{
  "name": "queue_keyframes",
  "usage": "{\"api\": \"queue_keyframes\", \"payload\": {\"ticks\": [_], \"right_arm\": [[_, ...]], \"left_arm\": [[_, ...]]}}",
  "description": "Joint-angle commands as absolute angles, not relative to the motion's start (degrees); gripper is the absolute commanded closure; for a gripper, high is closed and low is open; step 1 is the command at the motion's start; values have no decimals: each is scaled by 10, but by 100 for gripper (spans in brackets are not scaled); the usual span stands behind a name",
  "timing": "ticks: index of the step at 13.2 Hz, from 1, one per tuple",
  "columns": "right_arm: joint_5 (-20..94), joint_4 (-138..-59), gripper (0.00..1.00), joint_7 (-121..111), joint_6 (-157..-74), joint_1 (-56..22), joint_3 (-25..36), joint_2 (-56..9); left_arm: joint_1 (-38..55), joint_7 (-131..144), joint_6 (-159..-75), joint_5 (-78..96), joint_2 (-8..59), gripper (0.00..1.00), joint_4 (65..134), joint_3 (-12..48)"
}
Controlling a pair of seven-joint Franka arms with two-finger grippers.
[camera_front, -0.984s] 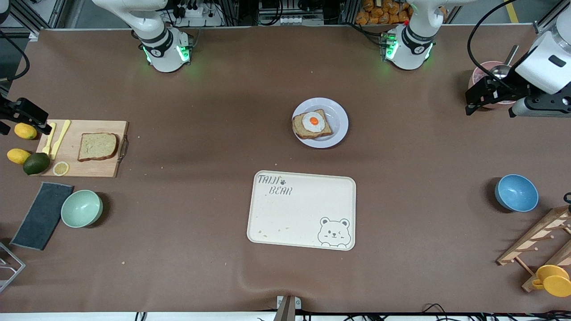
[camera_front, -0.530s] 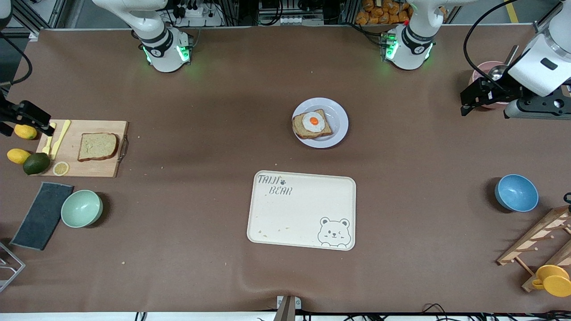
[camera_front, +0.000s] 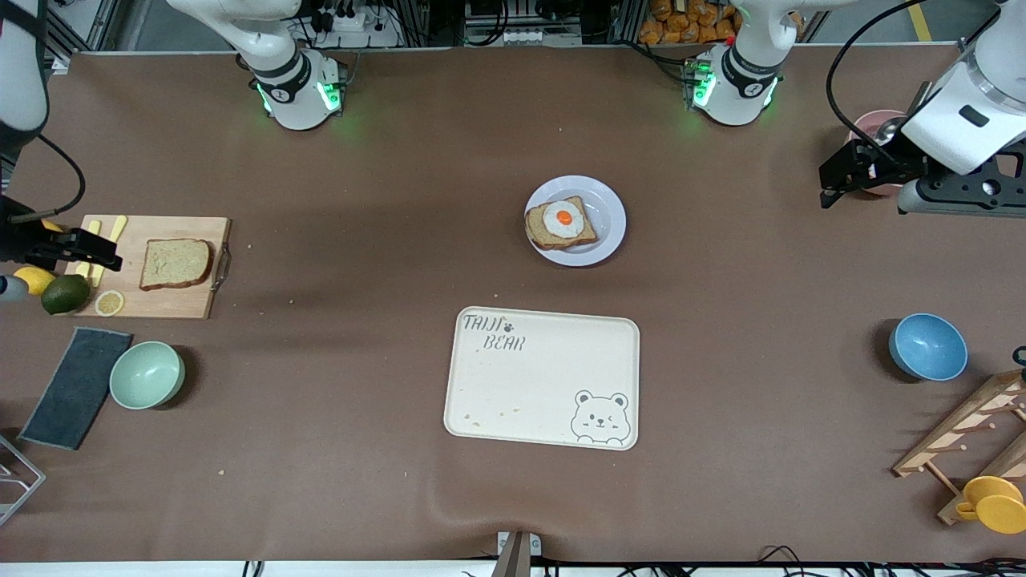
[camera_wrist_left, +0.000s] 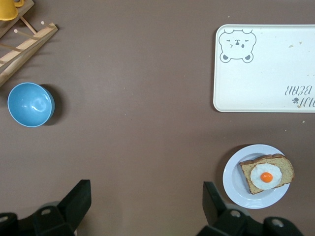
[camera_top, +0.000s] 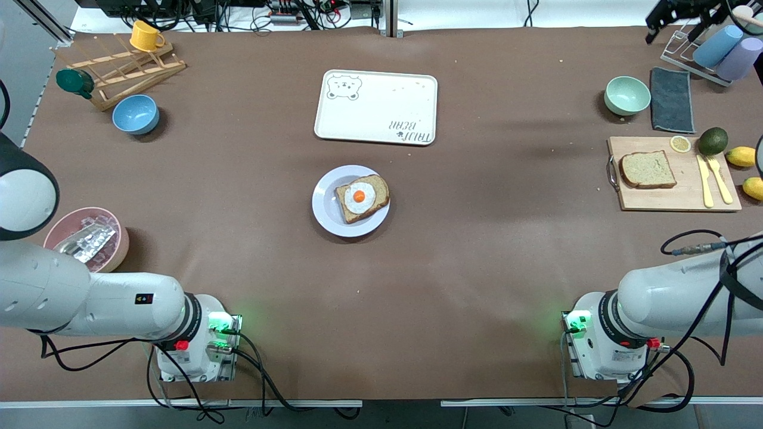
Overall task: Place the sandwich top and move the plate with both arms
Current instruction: 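Reach the right gripper toward the bread slice on the cutting board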
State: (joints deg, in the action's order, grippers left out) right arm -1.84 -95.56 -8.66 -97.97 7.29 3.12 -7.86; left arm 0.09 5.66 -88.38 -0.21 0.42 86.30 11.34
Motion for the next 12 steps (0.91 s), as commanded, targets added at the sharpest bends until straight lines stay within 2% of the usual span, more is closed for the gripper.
{"api": "queue_keyframes", "payload": {"ticks": [1, 3, 4, 5, 8, 12], "right_arm": [[-14, -955, 22, -108, -976, 120, 25, -112], [-14, -982, 22, -116, -985, 136, 25, -113], [-14, -1000, 3, -133, -997, 142, 25, -113], [-14, -1016, 0, -149, -1015, 157, 25, -113], [58, -1055, 0, -307, -1084, 227, 25, -141], [83, -1068, 0, -404, -1099, 280, 25, -203]], "left_arm": [[1, 59, -877, 6, 8, 0, 853, 115], [1, 58, -878, 5, 8, 0, 853, 115], [1, 58, -878, 5, 8, 0, 853, 115], [0, 59, -879, 6, 8, 0, 853, 115], [0, 58, -879, 5, 9, 0, 853, 115], [1, 58, -880, 4, 9, 0, 853, 115]]}}
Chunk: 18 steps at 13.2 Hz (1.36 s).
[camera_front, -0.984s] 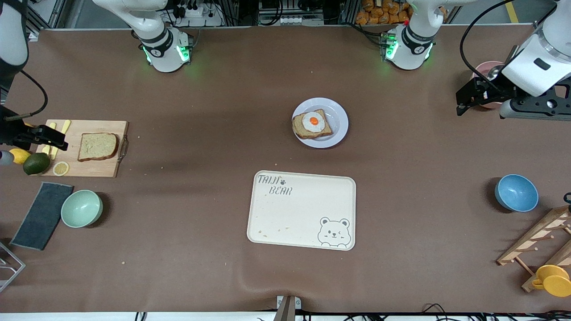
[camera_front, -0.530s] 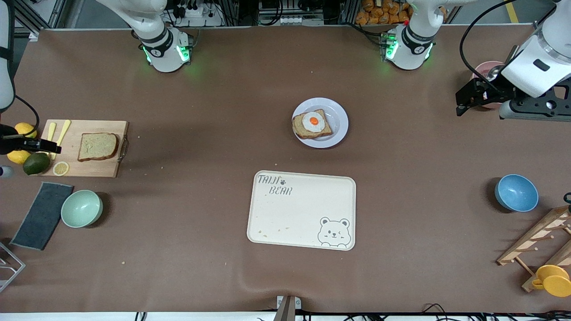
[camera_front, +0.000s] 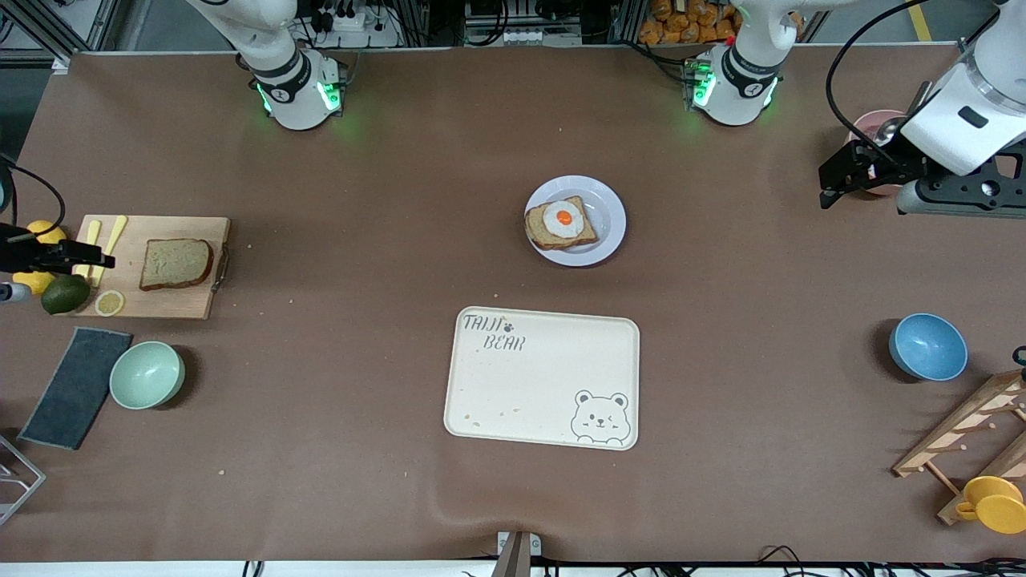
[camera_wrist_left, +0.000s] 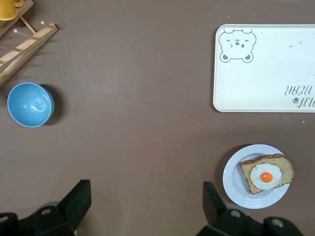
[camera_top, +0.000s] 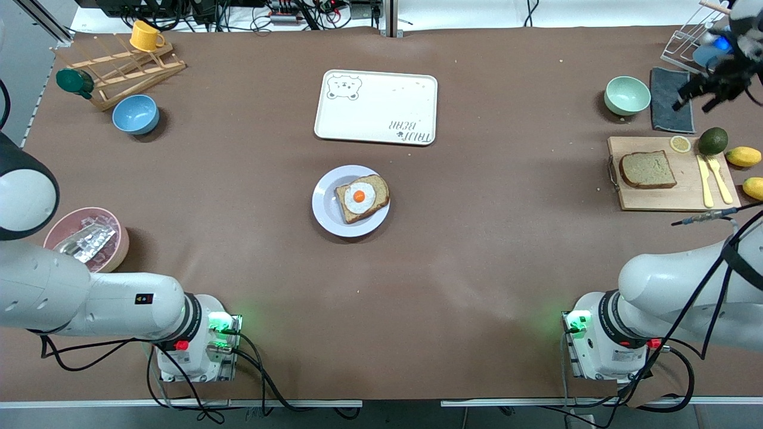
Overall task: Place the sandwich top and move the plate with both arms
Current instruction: 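Grasp the bread slice with the right gripper and lift it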
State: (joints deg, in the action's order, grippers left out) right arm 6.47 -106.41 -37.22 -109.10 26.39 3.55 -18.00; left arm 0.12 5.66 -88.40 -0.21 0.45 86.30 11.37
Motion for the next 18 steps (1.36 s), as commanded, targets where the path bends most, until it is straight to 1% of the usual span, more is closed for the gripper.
{"api": "queue_keyframes", "payload": {"ticks": [1, 3, 4, 6, 9, 11, 12, 13, 15, 16, 17, 18], "right_arm": [[89, -1078, 0, -428, -1120, 292, 25, -210], [123, -1093, 0, -527, -1163, 309, 25, -228], [144, -1096, 1, -563, -1166, 321, 25, -242], [159, -1099, 11, -591, -1172, 334, 25, -262], [159, -1101, 12, -595, -1180, 336, 25, -270], [163, -1110, 24, -602, -1188, 344, 25, -279], [187, -1128, 30, -602, -1202, 343, 25, -278], [195, -1149, 33, -605, -1230, 345, 25, -277], [197, -1159, 49, -610, -1242, 346, 25, -278], [197, -1158, 61, -610, -1241, 344, 25, -278], [197, -1158, 86, -610, -1241, 342, 25, -277], [197, -1158, 100, -610, -1240, 341, 25, -275]], "left_arm": [[1, 58, -881, 4, 9, 0, 853, 115], [1, 58, -882, 4, 8, 0, 853, 115], [0, 58, -882, 4, 9, 0, 853, 115], [0, 58, -882, 4, 9, 0, 853, 115], [1, 58, -882, 3, 8, 0, 853, 115], [1, 57, -882, 3, 9, 0, 853, 115], [1, 57, -882, 4, 9, 0, 853, 115], [0, 57, -882, 4, 9, 0, 853, 115], [0, 58, -882, 4, 9, 0, 853, 115], [0, 58, -882, 4, 9, 0, 853, 115], [0, 58, -882, 4, 8, 0, 853, 115], [1, 58, -882, 4, 8, 0, 853, 115]]}}
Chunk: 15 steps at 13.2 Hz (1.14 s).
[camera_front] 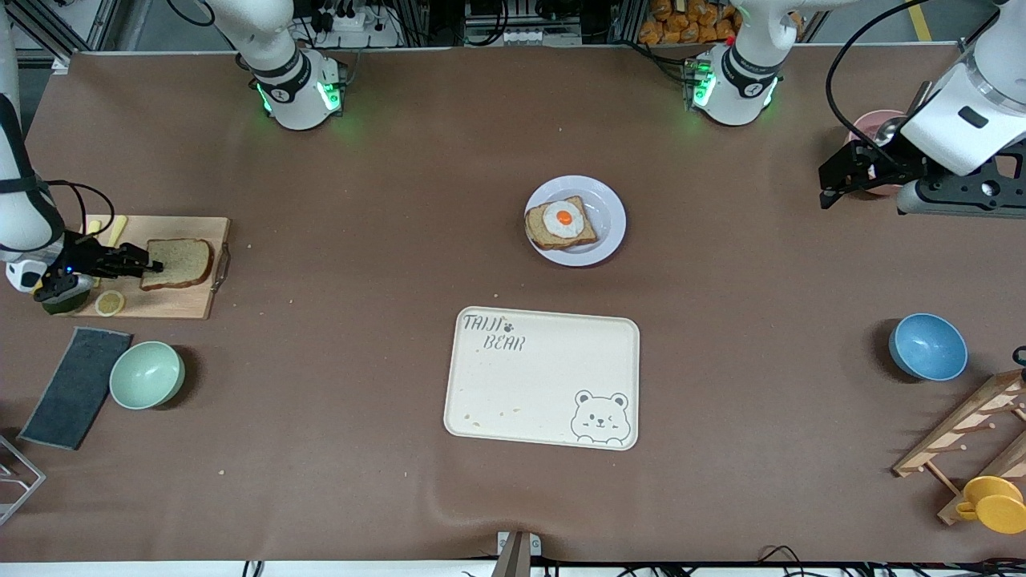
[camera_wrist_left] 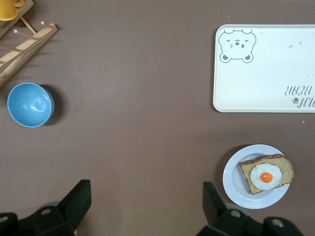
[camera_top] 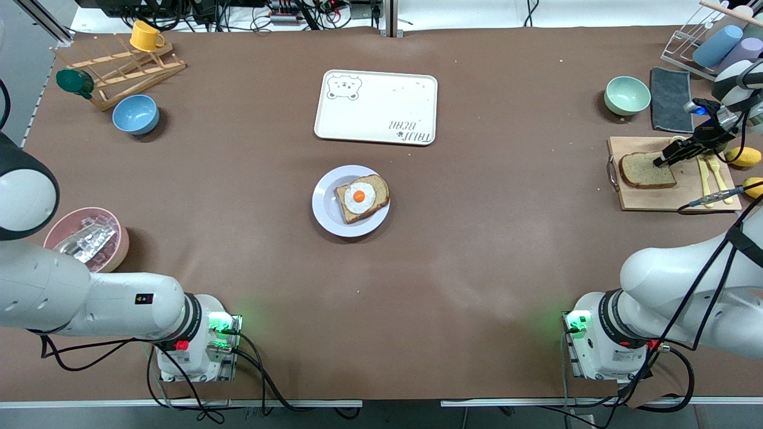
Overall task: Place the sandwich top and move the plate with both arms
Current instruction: 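Grasp the bread slice with the right gripper and lift it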
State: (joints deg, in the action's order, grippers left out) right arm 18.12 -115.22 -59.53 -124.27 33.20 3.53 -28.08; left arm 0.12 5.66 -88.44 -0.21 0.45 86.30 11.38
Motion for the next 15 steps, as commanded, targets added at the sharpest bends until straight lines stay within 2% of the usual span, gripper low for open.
{"api": "queue_keyframes", "payload": {"ticks": [1, 5, 7, 11, 15], "right_arm": [[197, -1158, 100, -609, -1238, 339, 25, -272], [196, -1141, 100, -599, -1183, 334, 25, -270], [189, -1139, 100, -530, -1162, 310, 25, -249], [163, -1118, 100, -444, -1061, 282, 25, -207], [165, -1111, 100, -367, -931, 227, 23, -131]], "left_arm": [[2, 58, -882, 3, 8, 0, 853, 115], [2, 58, -882, 3, 8, 0, 853, 115], [2, 58, -882, 3, 8, 0, 853, 115], [2, 58, -882, 3, 8, 0, 853, 115], [2, 57, -882, 3, 8, 0, 853, 115]]}}
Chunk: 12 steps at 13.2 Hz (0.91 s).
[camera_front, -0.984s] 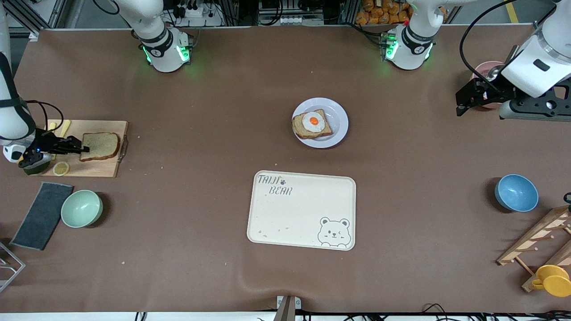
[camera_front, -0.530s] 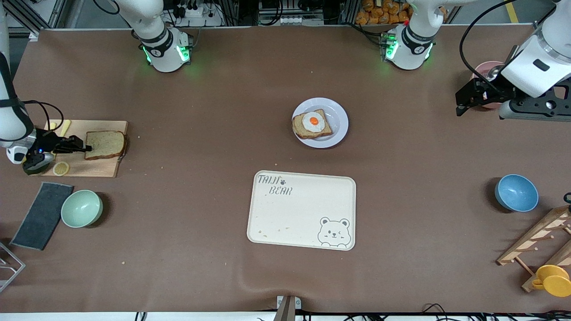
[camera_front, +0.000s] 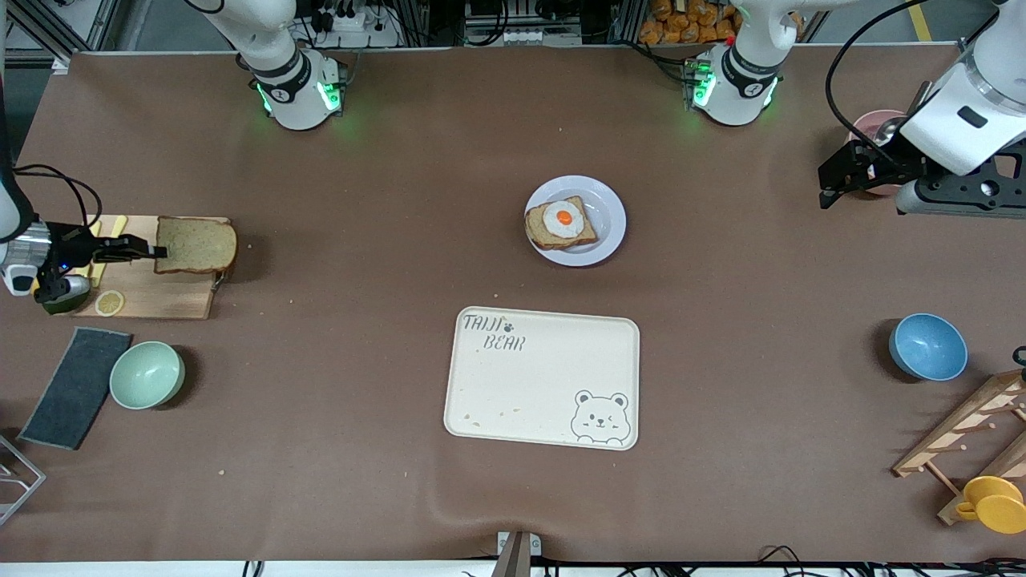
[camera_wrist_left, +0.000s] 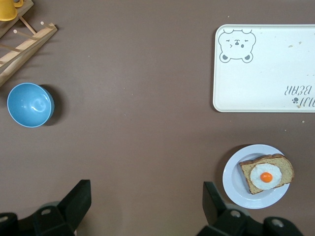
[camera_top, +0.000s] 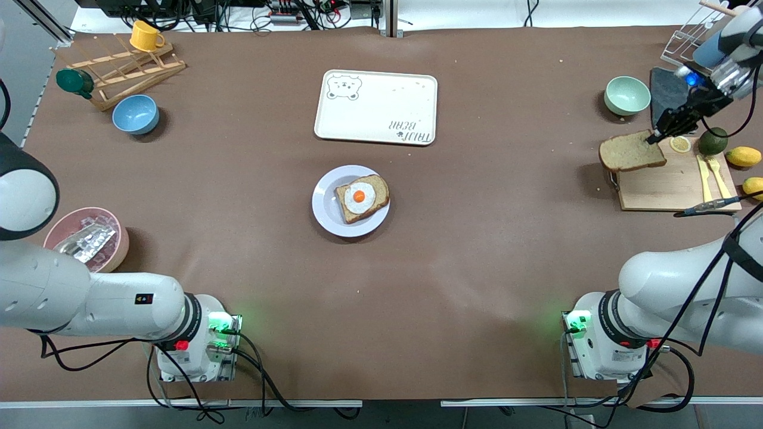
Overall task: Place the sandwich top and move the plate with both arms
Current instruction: 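Carry the bread slice with the right gripper over the egg toast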
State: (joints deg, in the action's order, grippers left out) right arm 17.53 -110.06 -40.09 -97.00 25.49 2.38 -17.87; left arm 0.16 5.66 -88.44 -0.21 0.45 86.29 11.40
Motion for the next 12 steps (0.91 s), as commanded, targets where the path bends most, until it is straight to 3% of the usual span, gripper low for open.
{"api": "queue_keyframes", "payload": {"ticks": [1, 4, 6, 12], "right_arm": [[171, -1110, 100, -343, -911, 216, 21, -119], [234, -1115, 100, -331, -894, 170, 6, -67], [237, -1120, 100, -239, -914, 97, 4, -37], [315, -1141, 100, -39, -1039, -109, 4, -18]], "left_arm": [[2, 58, -882, 3, 8, 0, 853, 115], [1, 58, -882, 3, 8, 0, 853, 115], [2, 57, -882, 3, 8, 0, 853, 115], [2, 58, -882, 3, 8, 0, 853, 115]]}}
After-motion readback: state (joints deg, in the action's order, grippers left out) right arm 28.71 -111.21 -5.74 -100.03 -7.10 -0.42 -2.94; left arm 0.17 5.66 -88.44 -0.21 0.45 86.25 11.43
